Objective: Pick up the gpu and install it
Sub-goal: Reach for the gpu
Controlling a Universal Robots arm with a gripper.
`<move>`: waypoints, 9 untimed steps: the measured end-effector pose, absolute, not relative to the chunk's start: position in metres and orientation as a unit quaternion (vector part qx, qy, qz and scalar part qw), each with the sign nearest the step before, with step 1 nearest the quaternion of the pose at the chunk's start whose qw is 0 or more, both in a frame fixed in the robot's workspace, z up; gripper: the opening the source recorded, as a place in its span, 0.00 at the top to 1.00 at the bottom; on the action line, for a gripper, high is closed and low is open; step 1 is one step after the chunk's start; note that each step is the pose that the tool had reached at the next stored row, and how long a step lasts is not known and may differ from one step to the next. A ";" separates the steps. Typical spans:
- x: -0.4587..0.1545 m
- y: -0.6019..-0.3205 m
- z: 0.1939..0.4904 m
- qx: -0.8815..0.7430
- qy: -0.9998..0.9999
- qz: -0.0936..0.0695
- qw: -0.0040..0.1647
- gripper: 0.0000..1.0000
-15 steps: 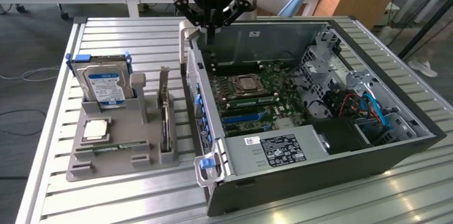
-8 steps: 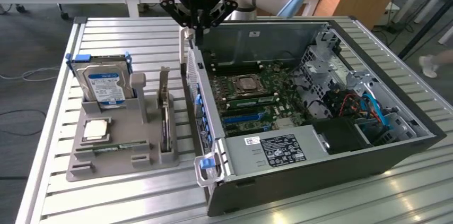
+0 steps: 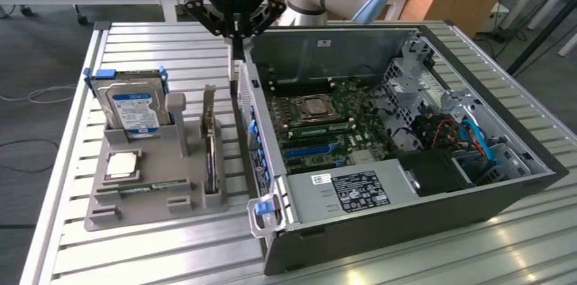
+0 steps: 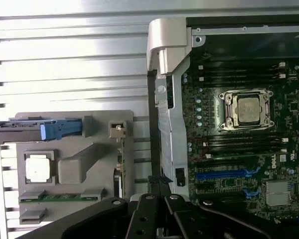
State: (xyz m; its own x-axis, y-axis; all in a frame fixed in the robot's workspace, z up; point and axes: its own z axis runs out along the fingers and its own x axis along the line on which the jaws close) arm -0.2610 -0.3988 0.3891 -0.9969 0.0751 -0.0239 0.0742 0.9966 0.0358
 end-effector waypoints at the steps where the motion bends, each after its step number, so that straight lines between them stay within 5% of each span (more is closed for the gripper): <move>1: -0.264 -0.399 0.389 0.037 0.999 0.017 0.013 0.89; 9: -0.284 -0.399 0.388 0.037 0.999 0.014 0.013 0.89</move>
State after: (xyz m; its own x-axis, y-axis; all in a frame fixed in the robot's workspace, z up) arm -0.2839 -0.3989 0.3883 -0.9969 0.0748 -0.0246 0.0741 0.9968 0.0282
